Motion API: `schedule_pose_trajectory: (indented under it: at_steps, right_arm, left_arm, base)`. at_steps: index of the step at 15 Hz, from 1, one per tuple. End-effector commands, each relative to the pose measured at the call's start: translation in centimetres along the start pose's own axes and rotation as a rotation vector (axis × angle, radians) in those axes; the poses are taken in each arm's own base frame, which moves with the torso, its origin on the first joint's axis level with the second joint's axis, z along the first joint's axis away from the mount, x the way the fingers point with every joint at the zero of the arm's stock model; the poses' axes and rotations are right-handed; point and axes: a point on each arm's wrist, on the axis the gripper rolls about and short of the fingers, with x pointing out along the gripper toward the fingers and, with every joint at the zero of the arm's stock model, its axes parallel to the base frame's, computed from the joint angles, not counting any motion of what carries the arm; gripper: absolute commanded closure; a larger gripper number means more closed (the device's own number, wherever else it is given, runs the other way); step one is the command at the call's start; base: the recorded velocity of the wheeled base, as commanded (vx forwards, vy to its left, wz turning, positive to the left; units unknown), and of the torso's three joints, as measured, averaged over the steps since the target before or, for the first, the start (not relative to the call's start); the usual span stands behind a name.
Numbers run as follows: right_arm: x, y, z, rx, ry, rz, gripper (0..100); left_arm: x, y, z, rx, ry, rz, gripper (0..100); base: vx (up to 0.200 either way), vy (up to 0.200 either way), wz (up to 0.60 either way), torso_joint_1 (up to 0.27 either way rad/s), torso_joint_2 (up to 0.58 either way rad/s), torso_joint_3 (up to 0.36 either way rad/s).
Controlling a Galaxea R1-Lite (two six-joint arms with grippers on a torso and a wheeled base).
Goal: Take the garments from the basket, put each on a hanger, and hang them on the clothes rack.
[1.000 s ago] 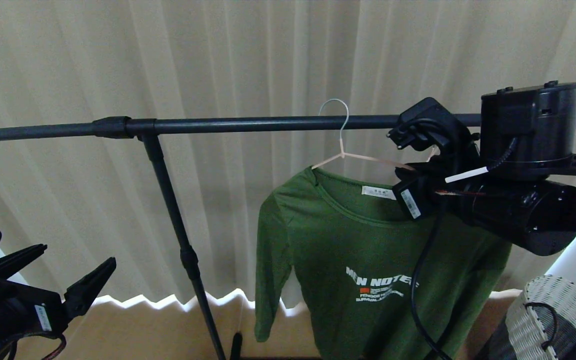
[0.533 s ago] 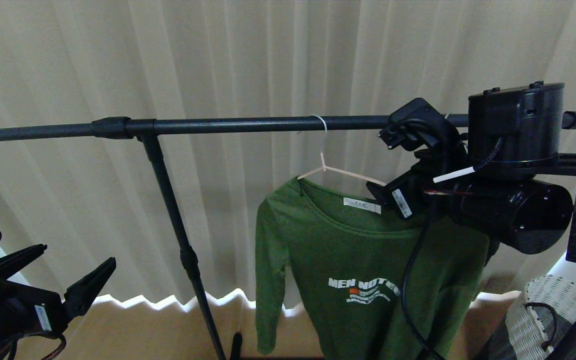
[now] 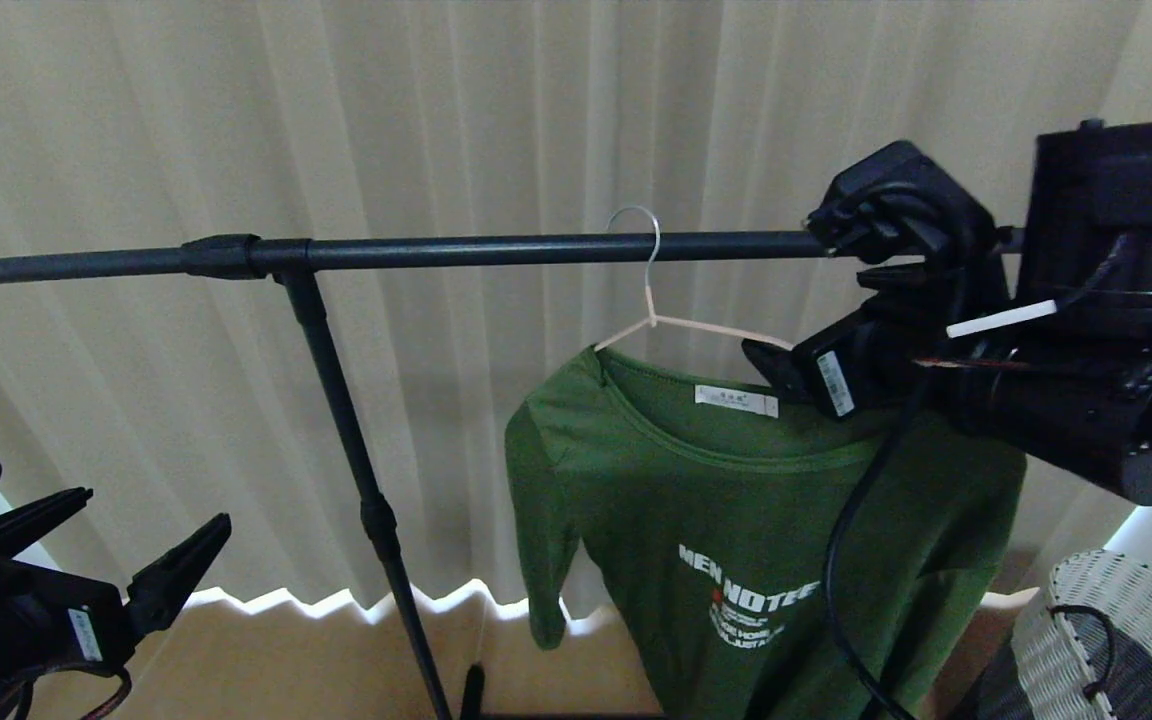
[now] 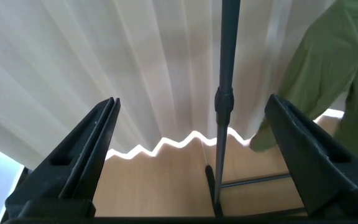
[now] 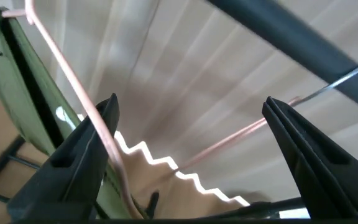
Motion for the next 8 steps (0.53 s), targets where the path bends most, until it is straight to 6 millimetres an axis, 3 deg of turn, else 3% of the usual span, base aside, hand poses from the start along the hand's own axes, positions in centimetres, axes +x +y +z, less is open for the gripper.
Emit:
schedule_pose_trajectory:
  at_steps: [1, 3, 5, 8]
  right_arm:
    - [-2.6, -1.3, 1.3, 0.043, -0.084, 0.025, 0]
    - [-2.2, -1.1, 1.1, 0.053, -0.087, 0.081, 0]
    - [-0.2, -0.7, 0.2, 0.042, -0.032, 0.065, 0]
    - [2.3, -0.9, 0.5, 0.071, -0.055, 0.010, 0]
  left_arm:
    - [0.0, 0.0, 0.0, 0.000, 0.000, 0.000, 0]
    - [0.0, 0.0, 0.0, 0.000, 0.000, 0.000, 0]
    - [0.0, 0.0, 0.0, 0.000, -0.001, 0.002, 0]
    - [-0.1, 0.0, 0.1, -0.001, -0.006, 0.004, 0]
  base:
    - [0.000, 0.000, 0.00, 0.000, 0.00, 0.000]
    - [0.000, 0.000, 0.00, 0.000, 0.00, 0.000]
    - [0.000, 0.000, 0.00, 0.000, 0.00, 0.000]
    - [0.000, 0.000, 0.00, 0.000, 0.00, 0.000]
